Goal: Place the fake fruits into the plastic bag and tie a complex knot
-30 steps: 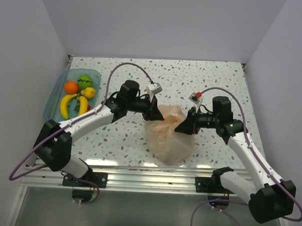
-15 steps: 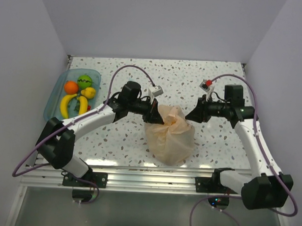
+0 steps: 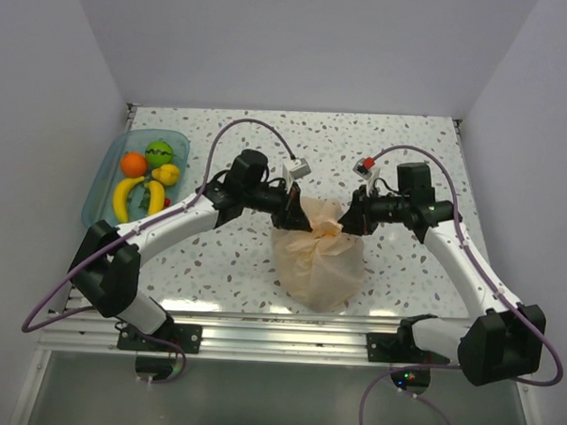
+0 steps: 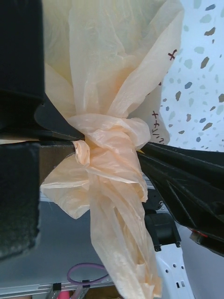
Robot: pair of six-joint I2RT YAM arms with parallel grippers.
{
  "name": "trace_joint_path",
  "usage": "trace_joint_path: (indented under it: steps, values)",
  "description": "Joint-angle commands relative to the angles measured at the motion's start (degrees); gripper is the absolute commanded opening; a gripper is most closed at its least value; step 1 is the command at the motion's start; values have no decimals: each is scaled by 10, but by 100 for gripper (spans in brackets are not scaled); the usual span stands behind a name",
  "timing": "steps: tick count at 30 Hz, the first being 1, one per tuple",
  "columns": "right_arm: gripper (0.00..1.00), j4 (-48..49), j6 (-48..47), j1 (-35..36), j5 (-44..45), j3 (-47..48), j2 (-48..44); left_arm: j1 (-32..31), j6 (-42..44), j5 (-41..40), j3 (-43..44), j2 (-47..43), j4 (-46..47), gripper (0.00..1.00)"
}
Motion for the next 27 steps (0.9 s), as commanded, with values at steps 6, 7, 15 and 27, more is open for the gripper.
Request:
trace_joint_path:
  steps: [6, 7, 15, 27]
  values:
    - [19, -22, -53, 1, 4, 34, -15, -1, 21, -43, 78, -4, 1, 0]
    - [19, -39, -62, 1, -1, 38, -12, -1, 27, -52, 99, 5, -50, 0]
    - [19, -102, -122, 9, -29, 25, 13, -6, 57, -37, 100, 28, -204, 0]
    - [20, -149, -155, 21, -71, 7, 39, -25, 27, 31, 36, 29, -213, 0]
